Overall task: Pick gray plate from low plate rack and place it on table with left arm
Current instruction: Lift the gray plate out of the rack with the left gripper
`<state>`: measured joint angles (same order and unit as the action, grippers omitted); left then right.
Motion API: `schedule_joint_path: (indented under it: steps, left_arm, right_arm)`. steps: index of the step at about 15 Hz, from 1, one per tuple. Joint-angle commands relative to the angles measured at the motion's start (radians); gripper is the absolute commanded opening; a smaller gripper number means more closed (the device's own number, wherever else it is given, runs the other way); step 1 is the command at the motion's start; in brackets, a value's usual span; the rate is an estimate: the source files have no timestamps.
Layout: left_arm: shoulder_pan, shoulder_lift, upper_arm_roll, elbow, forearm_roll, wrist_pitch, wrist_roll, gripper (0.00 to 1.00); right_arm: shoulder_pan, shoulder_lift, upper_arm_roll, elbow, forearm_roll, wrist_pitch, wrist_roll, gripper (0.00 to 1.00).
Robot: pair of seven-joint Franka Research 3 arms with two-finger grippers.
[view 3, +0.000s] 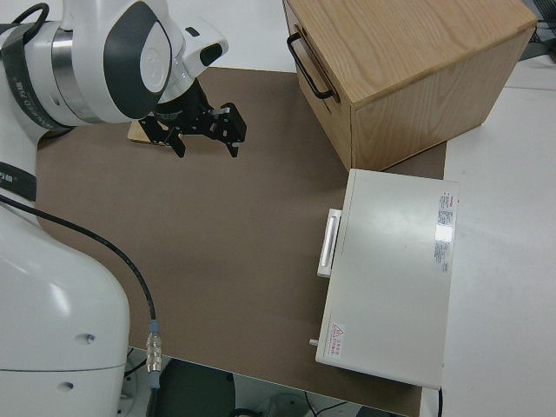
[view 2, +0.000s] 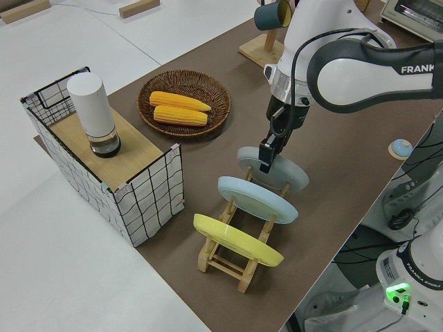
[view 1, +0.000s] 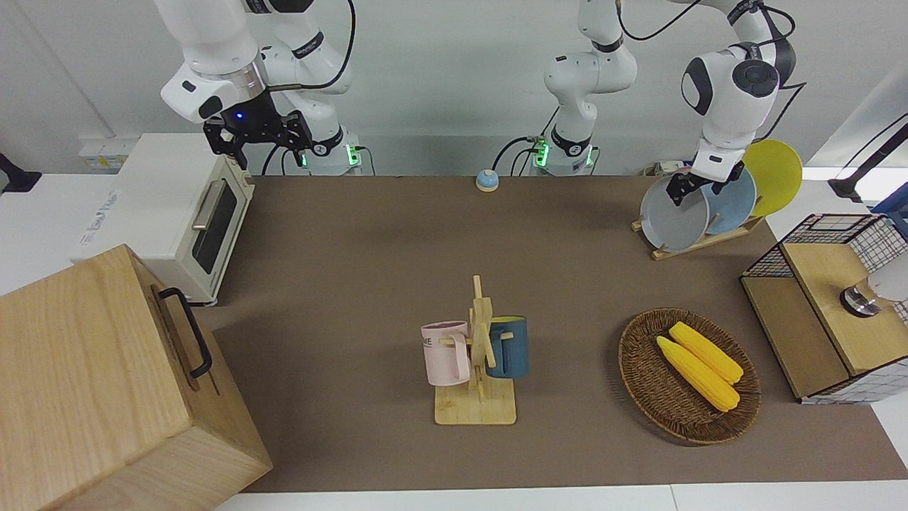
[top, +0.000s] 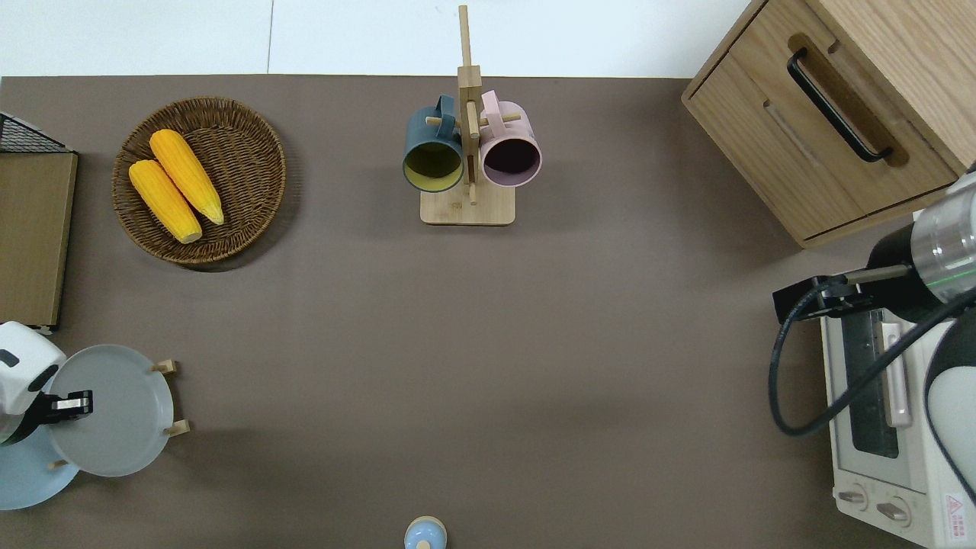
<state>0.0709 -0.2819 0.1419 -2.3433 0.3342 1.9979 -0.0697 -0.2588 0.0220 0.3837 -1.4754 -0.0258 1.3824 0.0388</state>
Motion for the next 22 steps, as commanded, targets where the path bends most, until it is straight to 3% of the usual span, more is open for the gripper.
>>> schedule_joint_path:
  steps: [1, 6, 14, 17, 22]
  left_arm:
    - [-0.002, -0.034, 0.005, -0.027, 0.025, 0.013, -0.001, 0.07]
    - [-0.002, -0.037, 0.004, -0.004, 0.025, -0.020, 0.001, 0.07]
    - [-0.022, -0.037, -0.015, 0.208, -0.007, -0.280, 0.019, 0.07]
    - [-0.022, -0.036, -0.013, 0.257, -0.078, -0.323, 0.040, 0.08]
    - [-0.042, -0.022, -0.011, 0.242, -0.274, -0.271, 0.047, 0.08]
  right_arm:
    - [-0.023, -0.002, 0.021, 0.007, -0.005, -0.013, 0.012, 0.983]
    - [-0.023, -0.002, 0.021, 0.007, -0.006, -0.011, 0.012, 0.983]
    - [-0.023, -0.002, 0.020, 0.006, -0.006, -0.011, 0.012, 0.983]
    - [-0.023, -0.002, 0.021, 0.007, -0.005, -0.013, 0.012, 0.983]
    - [-0.023, -0.002, 0.021, 0.007, -0.005, -0.011, 0.012, 0.983]
